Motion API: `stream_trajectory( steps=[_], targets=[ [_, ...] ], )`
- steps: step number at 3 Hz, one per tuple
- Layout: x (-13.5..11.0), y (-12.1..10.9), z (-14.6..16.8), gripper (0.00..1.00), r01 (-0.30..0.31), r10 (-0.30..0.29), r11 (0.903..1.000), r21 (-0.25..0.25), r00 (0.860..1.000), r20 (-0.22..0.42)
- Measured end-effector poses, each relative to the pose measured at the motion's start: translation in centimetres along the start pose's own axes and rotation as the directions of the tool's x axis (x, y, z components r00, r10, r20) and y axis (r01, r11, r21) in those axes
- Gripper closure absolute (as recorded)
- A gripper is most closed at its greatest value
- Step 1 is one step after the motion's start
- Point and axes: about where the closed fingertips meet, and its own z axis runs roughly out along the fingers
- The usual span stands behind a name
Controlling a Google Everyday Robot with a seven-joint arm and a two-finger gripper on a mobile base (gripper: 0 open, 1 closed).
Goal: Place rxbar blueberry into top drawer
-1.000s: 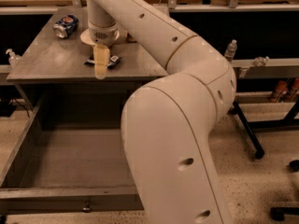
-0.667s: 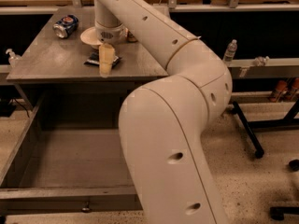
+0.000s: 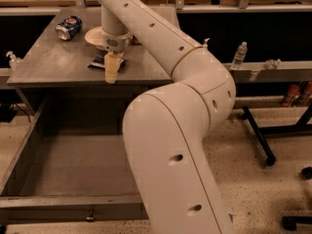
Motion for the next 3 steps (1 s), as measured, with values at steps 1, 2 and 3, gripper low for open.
stream_trajectory(
  steps=[1, 2, 3],
  targets=[
    [-0.21, 0.25, -0.12, 0.65, 0.003, -0.003, 0.9999, -0.013, 1.000, 0.010],
    [-0.31, 0.21, -0.65, 0.88, 0.003, -0.003, 0.9999, -0.013, 1.000, 0.010],
    [-0.39, 0.17, -1.09, 1.00, 0.003, -0.003, 0.9999, -0.013, 1.000, 0.010]
  ],
)
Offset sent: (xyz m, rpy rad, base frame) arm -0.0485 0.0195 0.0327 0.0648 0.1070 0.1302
